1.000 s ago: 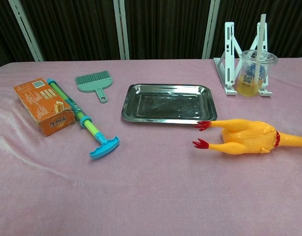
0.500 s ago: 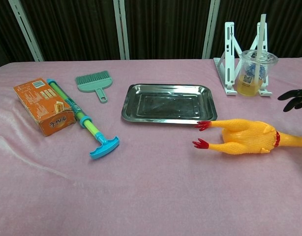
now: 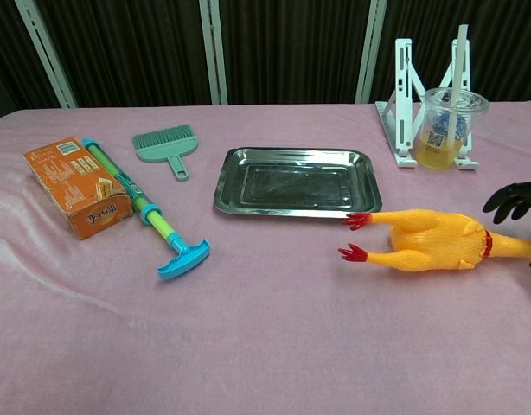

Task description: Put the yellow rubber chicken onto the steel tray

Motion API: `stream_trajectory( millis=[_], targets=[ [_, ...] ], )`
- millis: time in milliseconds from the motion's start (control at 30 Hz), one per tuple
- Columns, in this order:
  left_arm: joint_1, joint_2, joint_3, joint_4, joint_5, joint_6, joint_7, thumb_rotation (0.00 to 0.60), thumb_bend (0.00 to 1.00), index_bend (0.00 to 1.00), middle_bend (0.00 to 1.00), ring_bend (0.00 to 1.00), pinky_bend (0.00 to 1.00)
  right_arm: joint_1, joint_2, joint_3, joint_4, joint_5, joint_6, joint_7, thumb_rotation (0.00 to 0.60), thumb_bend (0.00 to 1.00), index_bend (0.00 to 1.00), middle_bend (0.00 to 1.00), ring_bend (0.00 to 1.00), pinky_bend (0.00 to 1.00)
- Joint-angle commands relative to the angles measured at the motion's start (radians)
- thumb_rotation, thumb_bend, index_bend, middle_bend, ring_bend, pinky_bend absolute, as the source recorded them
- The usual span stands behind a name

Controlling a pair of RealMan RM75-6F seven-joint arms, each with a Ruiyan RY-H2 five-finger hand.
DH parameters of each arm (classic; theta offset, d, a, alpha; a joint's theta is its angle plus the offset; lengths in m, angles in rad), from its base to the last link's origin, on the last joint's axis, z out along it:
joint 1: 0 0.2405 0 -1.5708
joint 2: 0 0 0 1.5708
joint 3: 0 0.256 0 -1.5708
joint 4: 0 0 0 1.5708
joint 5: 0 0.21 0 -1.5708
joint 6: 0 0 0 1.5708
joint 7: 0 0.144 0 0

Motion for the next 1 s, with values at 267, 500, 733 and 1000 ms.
stream_trajectory(
  millis=[267,500,733,1000],
  targets=[
    [0.003,-0.005,0.002,0.013,-0.012,-0.006,-0.011,0.6,0.0,0.01,0.06,0.0,0.0,0.013,-0.039,-0.01,0.061,0.013,-0.017,0.014,0.6,0.26,0.37,0.35,0.35,0.44],
    [0.001,-0.011,0.002,0.015,-0.017,-0.014,-0.008,0.6,0.0,0.01,0.06,0.0,0.0,0.017,-0.076,-0.011,0.108,0.0,0.004,0.055,0.6,0.27,0.54,0.45,0.46,0.54],
    [0.004,-0.008,0.003,0.014,-0.018,-0.01,-0.007,0.6,0.01,0.02,0.06,0.0,0.0,0.02,-0.098,-0.017,0.142,-0.013,0.021,0.098,0.6,0.3,0.71,0.58,0.59,0.68],
    [-0.009,-0.005,0.009,0.009,0.002,-0.026,-0.031,0.6,0.0,0.03,0.06,0.0,0.0,0.022,-0.088,-0.032,0.138,-0.05,0.051,0.183,0.6,0.34,0.88,0.7,0.72,0.82]
  ],
)
